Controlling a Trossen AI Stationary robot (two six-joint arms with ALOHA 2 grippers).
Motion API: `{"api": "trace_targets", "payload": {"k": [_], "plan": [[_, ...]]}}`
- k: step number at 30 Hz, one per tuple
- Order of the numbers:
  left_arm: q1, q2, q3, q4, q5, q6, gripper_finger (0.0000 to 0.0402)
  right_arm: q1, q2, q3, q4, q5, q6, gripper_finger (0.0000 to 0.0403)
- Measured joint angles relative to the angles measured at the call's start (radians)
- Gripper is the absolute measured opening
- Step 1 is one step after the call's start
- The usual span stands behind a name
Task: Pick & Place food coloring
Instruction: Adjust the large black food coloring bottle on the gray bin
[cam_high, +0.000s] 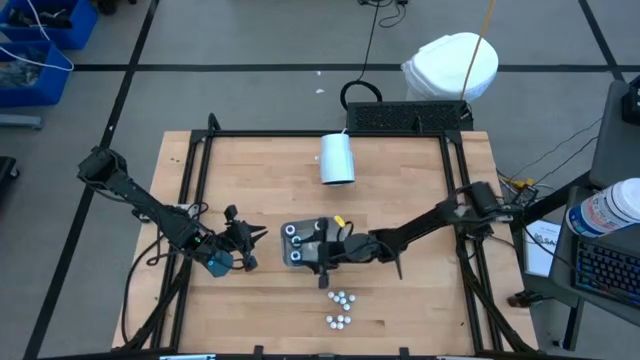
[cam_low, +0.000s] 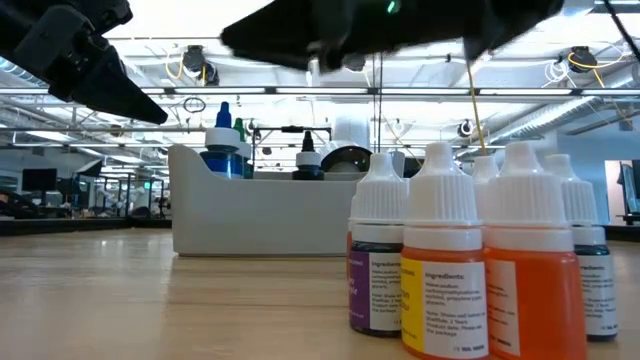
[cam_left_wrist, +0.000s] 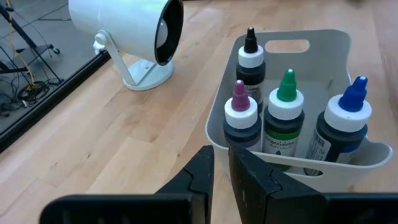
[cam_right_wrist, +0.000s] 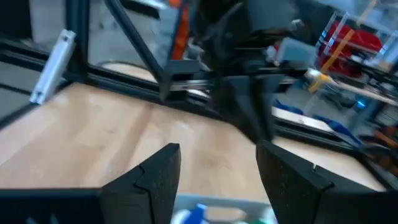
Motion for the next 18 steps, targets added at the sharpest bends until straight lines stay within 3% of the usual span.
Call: {"api": "trace_targets", "payload": {"k": [5, 8, 18], "plan": [[0.0, 0.0, 0.0, 0.0, 0.011, 0.0, 0.0058, 0.0, -0.145, -0.005, -0.298, 0.034, 0.043, 0.0203], [0.0, 0.0, 0.0, -0.001, 0.011, 0.0, 0.0058, -0.002, -0.192, -0.037, -0.361, 0.082, 0.089, 0.0203], [0.0, 0.0, 0.0, -0.002, 0.011, 0.0, 0.0058, -0.046, -0.207, -0.269, -0.057, 0.177, 0.176, 0.0203]]}}
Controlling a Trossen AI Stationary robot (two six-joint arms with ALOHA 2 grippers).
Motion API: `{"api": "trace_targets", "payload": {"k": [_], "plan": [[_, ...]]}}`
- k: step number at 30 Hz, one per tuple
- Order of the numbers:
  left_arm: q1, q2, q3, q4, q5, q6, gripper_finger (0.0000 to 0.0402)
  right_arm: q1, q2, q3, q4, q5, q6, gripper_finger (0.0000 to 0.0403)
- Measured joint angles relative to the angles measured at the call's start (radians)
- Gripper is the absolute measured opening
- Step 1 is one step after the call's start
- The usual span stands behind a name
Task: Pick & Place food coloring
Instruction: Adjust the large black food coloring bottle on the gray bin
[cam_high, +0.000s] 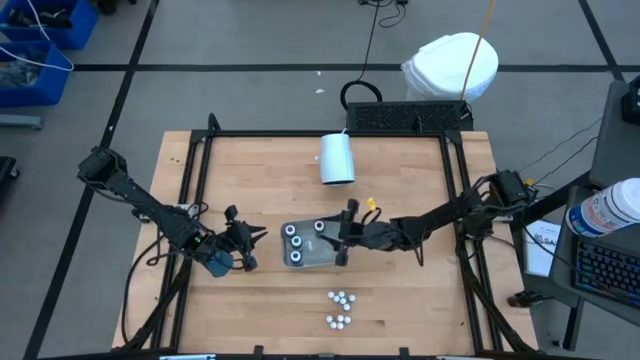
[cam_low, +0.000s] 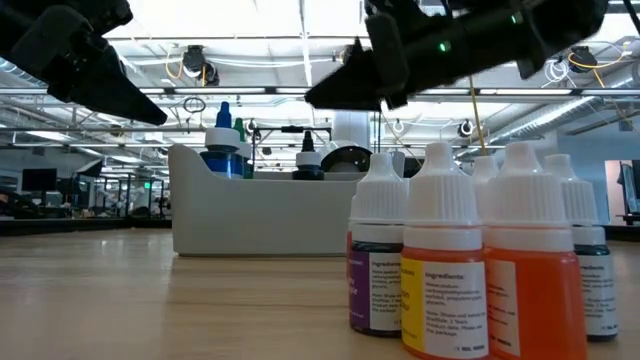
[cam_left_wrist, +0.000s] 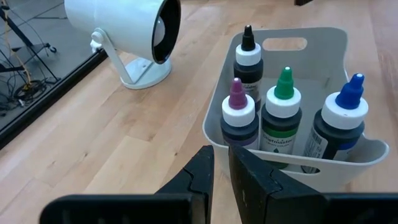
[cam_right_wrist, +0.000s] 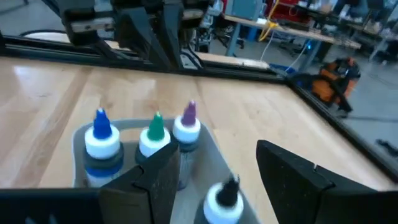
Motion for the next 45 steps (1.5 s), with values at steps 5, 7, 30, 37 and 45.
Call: {"api": "trace_targets", "payload": {"k": [5, 7, 30, 37, 45], "plan": [[0.0, 0.0, 0.0, 0.001, 0.0, 0.026, 0.0058, -0.009, 0.019, -0.046, 0.068, -0.047, 0.026, 0.0203], [0.001, 0.0, 0.0, 0.001, -0.006, 0.025, 0.0058, -0.011, 0.048, -0.048, 0.073, -0.047, 0.028, 0.0203], [0.001, 0.0, 0.0, 0.006, -0.019, 0.023, 0.0058, -0.049, 0.131, -0.024, 0.099, -0.05, 0.047, 0.0203], [0.001, 0.0, 0.0, 0.008, -0.019, 0.023, 0.0058, -0.053, 0.131, -0.024, 0.085, -0.053, 0.05, 0.0202], [0.02, 0.0, 0.0, 0.013, -0.021, 0.022, 0.0058, -0.054, 0.131, -0.024, 0.085, -0.054, 0.039, 0.0174]]}}
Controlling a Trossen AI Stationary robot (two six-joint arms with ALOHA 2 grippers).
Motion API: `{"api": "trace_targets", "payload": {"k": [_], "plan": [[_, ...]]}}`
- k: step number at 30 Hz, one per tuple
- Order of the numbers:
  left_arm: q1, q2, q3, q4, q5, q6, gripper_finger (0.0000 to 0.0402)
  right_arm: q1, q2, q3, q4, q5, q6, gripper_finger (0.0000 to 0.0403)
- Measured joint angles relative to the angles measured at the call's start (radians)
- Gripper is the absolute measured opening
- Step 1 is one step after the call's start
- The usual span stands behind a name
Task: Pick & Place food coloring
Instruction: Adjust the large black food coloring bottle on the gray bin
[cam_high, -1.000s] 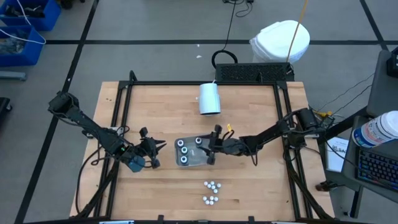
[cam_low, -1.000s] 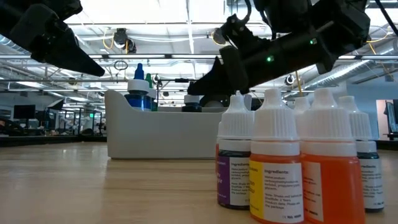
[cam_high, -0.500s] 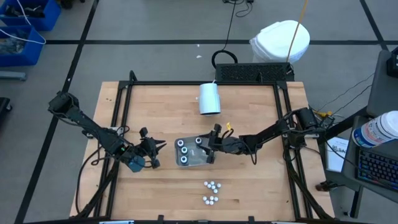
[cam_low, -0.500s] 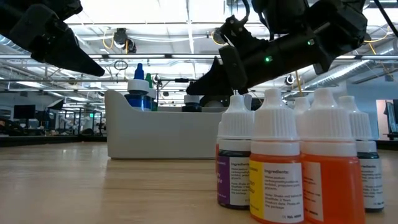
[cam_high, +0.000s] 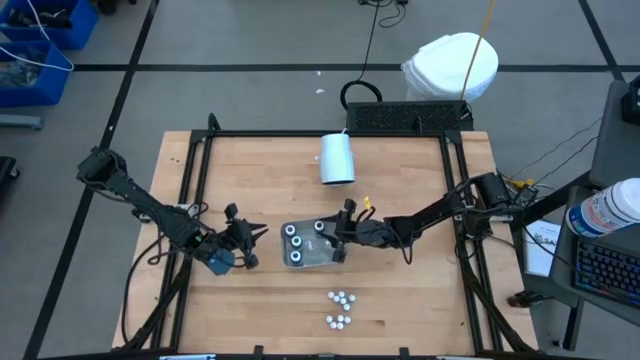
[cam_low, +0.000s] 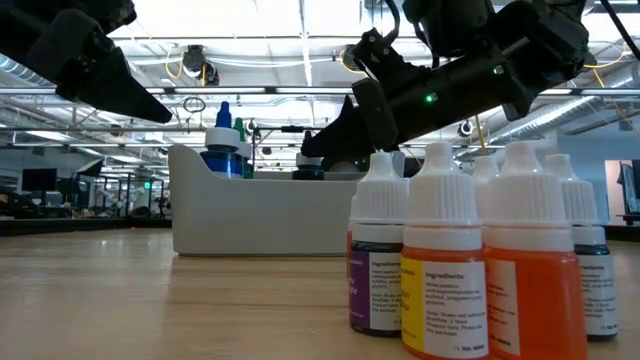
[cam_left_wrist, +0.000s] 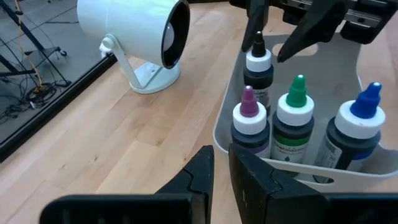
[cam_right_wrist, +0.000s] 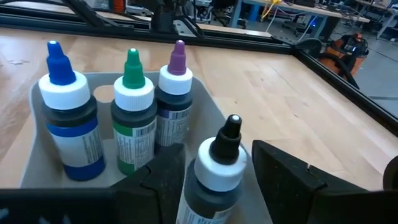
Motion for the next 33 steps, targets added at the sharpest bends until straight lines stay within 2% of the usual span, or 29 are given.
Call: {"api": "trace_targets", "payload": {"k": [10, 15, 20, 26, 30, 33], "plan": [[0.021, 0.0, 0.0, 0.003, 0.001, 0.011, 0.0058, 0.0, 0.0, 0.0, -0.003, -0.001, -0.006, 0.0161], [0.021, 0.0, 0.0, 0.003, 0.008, 0.021, 0.0058, -0.004, 0.0, 0.0, 0.029, -0.003, -0.061, 0.0181], [0.021, 0.0, 0.0, 0.005, 0.01, 0.022, 0.0058, -0.029, 0.0, 0.01, 0.015, -0.099, 0.005, 0.0207], [0.021, 0.0, 0.0, 0.009, 0.011, 0.026, 0.0058, -0.033, 0.044, 0.016, 0.023, -0.074, 0.015, 0.0225], [0.021, 0.0, 0.0, 0.009, 0.016, 0.027, 0.0058, -0.033, 0.072, 0.034, 0.023, -0.072, 0.013, 0.0224], [0.021, 0.0, 0.0, 0.01, 0.021, 0.029, 0.0058, -0.033, 0.074, 0.04, 0.019, -0.072, 0.005, 0.0209]]}}
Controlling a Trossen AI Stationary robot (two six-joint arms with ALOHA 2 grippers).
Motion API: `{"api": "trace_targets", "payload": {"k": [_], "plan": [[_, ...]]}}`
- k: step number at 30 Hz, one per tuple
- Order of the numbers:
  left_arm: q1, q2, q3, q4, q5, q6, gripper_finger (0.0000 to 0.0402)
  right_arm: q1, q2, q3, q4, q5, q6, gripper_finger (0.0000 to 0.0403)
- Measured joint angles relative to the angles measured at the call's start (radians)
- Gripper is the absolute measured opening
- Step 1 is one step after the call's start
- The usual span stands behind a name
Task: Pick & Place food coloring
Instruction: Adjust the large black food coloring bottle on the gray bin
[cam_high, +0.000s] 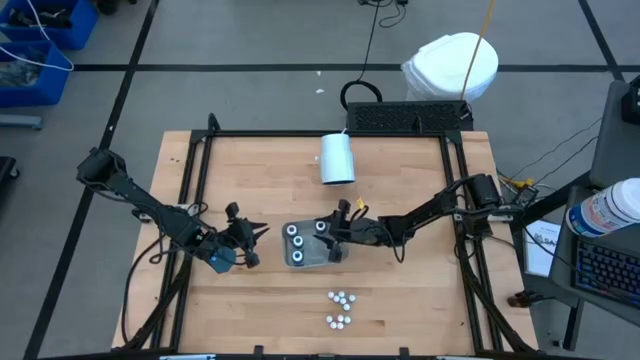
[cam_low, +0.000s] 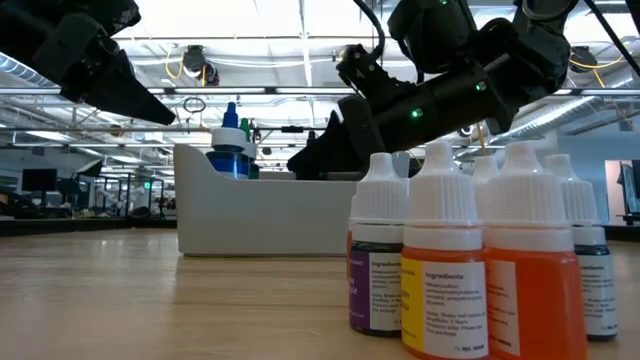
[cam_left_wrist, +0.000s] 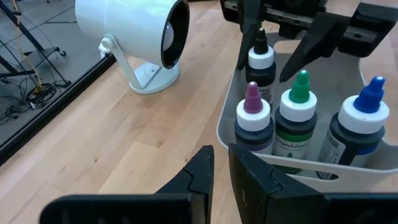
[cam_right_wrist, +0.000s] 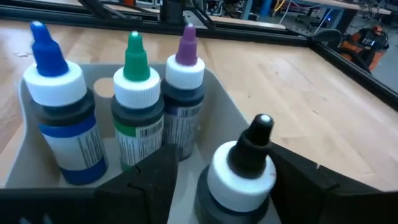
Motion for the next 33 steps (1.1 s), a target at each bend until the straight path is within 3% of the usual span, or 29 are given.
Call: {"api": "trace_targets", "payload": {"k": [9, 17, 25, 33], "plan": [[0.0, 0.0, 0.0, 0.0, 0.002, -0.001, 0.0058, 0.001, 0.0, 0.002, 0.018, -0.005, -0.01, 0.0107], [0.0, 0.0, 0.0, 0.0, 0.004, -0.002, 0.0058, 0.002, 0.001, 0.043, 0.034, -0.005, -0.021, 0.0106], [0.0, 0.0, 0.0, 0.0, 0.003, -0.002, 0.0058, 0.001, 0.001, 0.152, -0.11, -0.007, -0.014, 0.0108], [0.0, 0.0, 0.0, 0.0, 0.003, -0.002, 0.0058, -0.016, 0.005, 0.158, -0.116, -0.008, 0.054, 0.0115]]}}
